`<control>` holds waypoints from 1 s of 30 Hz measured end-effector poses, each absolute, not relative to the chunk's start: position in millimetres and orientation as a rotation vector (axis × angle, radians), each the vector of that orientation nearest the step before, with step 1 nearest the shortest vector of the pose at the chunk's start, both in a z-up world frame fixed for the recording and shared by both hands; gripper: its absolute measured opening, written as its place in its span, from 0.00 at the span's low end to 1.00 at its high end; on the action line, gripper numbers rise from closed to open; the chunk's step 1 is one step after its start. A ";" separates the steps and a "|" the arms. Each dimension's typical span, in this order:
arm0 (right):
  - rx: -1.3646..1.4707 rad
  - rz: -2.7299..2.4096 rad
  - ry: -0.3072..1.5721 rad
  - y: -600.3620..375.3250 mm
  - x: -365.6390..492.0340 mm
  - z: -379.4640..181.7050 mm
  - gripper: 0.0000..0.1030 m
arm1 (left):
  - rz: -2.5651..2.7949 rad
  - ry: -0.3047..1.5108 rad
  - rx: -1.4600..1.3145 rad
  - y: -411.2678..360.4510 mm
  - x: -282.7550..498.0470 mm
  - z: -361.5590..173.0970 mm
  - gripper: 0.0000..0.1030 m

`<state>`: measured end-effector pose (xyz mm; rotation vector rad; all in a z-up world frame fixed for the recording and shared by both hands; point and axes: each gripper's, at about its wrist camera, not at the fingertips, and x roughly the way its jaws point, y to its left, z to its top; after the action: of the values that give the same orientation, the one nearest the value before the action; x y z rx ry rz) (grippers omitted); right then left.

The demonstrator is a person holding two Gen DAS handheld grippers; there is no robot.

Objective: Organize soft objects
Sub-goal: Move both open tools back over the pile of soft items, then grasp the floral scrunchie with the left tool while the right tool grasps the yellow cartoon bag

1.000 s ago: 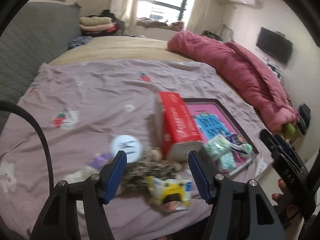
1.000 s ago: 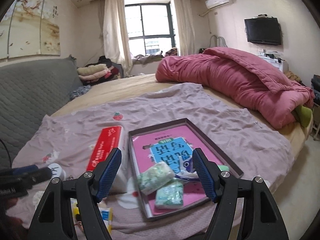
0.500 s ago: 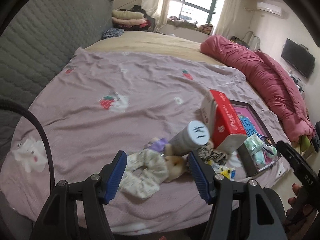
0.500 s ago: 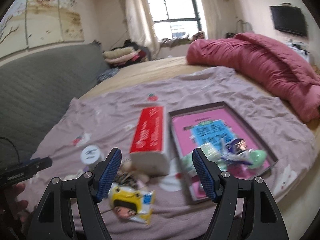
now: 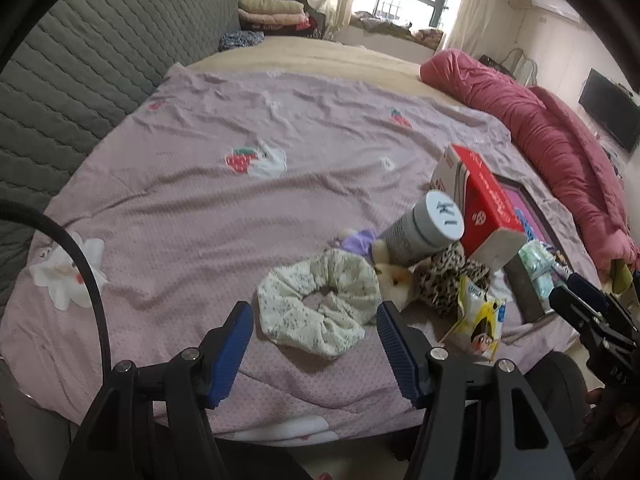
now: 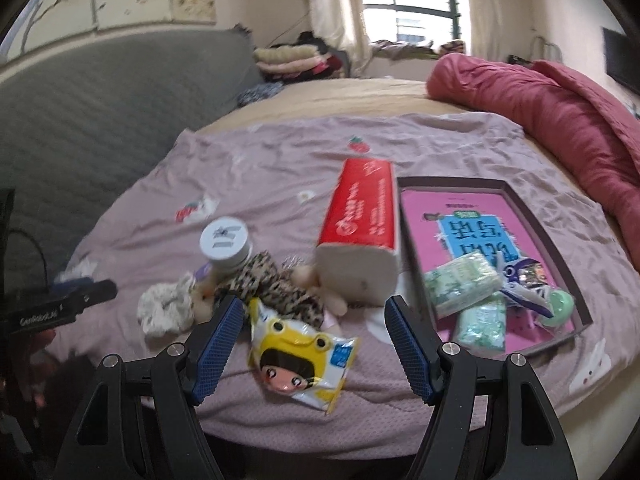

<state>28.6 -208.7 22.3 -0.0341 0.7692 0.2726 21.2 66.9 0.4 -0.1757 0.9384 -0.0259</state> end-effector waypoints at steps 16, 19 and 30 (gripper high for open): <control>-0.189 0.324 0.847 -190.2 33.9 -6.7 0.72 | 0.008 1.094 -0.312 84.6 54.0 -71.9 0.62; -0.196 0.333 0.862 -195.1 37.9 -9.7 0.72 | 0.022 1.119 -0.352 89.8 63.4 -83.4 0.62; -0.576 0.460 0.827 -156.9 30.3 -40.8 0.73 | 0.036 1.073 -0.277 81.1 77.5 -93.7 0.62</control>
<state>30.3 -156.9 -40.8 -0.5761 0.8268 0.4596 77.5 81.1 -93.7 -0.2773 1.0727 0.0364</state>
